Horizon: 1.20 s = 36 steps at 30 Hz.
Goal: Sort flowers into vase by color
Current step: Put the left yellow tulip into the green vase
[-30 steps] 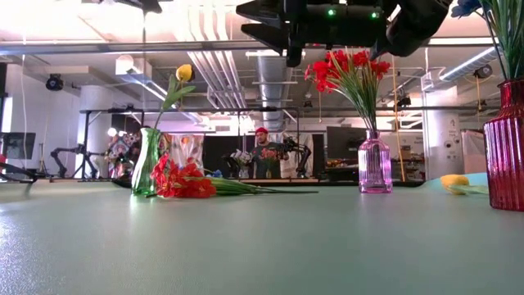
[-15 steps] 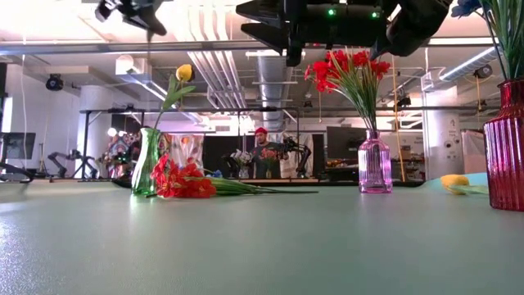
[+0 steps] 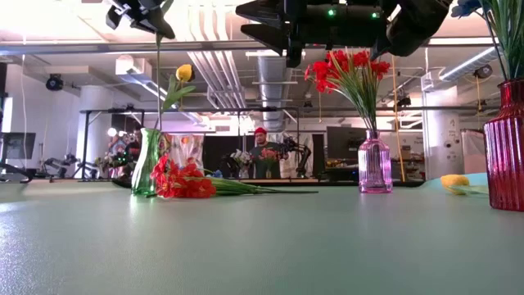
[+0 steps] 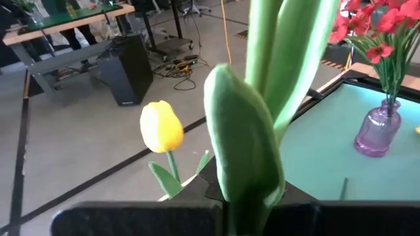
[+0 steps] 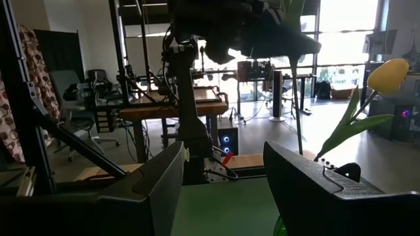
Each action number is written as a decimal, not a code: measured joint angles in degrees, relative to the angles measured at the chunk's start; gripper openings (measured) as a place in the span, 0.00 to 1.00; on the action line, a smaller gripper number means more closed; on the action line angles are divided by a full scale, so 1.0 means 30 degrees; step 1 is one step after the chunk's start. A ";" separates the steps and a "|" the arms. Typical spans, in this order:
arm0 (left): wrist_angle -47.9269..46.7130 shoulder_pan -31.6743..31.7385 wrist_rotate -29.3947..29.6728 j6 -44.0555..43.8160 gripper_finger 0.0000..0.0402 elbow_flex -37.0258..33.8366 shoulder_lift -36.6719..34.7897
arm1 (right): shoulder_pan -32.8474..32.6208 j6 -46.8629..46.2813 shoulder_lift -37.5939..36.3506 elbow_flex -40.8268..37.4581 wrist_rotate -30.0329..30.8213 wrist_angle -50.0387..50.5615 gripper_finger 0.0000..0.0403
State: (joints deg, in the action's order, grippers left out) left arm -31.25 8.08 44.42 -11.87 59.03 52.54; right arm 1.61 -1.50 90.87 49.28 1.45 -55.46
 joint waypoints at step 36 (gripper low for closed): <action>-0.2498 0.0975 -0.1060 -0.1648 0.00 0.0234 0.0189 | 0.0000 0.0270 0.0022 0.0007 -0.0001 0.0022 0.50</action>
State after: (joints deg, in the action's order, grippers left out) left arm -38.74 11.00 41.23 -16.82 59.74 53.11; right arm 1.61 -0.69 90.94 49.30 1.44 -55.40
